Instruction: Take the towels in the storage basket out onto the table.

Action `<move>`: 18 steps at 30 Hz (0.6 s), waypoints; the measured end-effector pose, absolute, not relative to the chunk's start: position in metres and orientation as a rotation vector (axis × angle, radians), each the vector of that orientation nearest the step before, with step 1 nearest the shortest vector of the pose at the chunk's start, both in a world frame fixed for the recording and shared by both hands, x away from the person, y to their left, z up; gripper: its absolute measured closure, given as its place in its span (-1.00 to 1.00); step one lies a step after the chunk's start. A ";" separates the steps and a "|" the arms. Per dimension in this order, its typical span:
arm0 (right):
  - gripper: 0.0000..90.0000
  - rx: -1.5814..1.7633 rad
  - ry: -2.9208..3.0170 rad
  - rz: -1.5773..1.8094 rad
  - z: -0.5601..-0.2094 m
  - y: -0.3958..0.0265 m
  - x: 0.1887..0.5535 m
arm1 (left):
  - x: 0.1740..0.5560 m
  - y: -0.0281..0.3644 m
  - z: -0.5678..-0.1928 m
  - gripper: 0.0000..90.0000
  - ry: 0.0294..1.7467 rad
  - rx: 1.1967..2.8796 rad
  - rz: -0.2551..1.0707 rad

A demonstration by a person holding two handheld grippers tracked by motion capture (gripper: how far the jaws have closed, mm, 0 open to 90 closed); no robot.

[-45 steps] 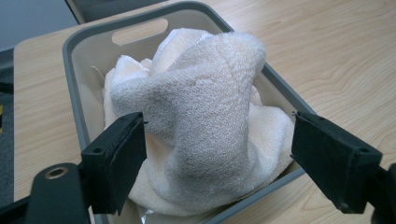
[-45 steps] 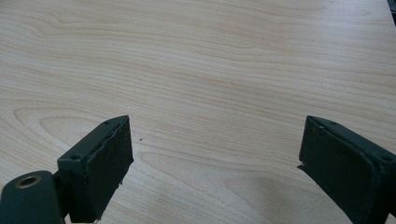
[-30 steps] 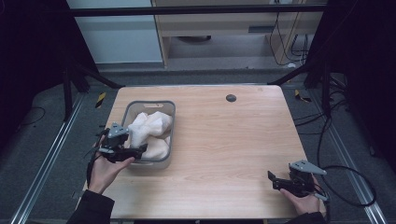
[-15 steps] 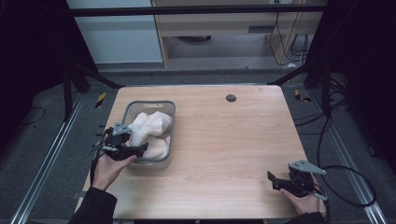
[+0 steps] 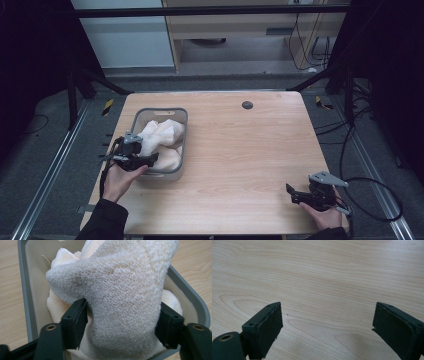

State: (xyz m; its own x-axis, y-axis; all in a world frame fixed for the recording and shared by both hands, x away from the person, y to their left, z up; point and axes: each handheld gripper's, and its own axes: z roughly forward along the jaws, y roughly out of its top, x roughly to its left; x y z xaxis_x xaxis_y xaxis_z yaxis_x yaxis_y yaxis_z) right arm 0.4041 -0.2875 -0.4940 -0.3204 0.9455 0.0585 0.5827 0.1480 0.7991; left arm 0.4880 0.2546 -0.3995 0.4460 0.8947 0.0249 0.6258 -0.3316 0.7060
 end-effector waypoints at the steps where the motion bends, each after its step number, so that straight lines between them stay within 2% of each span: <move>1: -0.80 1.455 1.968 1.036 -0.494 -0.288 0.404 | 0.488 0.254 -0.399 -0.13 1.272 2.072 0.555; 2: -0.80 1.455 1.968 1.036 -0.494 -0.288 0.404 | 0.488 0.254 -0.399 -0.13 1.275 2.070 0.551; 11: -0.80 1.456 1.966 1.038 -0.494 -0.288 0.404 | 0.493 0.249 -0.396 0.28 1.302 2.085 0.537; 18: -0.80 1.453 1.968 1.034 -0.494 -0.288 0.404 | 0.495 0.246 -0.391 0.42 1.305 2.092 0.545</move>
State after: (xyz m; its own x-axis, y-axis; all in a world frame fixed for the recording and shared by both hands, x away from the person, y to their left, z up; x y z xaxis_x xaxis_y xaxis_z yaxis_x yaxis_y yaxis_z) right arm 0.4042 -0.2876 -0.4942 -0.3207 0.9456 0.0554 0.5821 0.1506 0.7991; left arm 0.4947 0.2463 -0.3908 0.4300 0.9024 0.0260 0.6527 -0.3307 0.6817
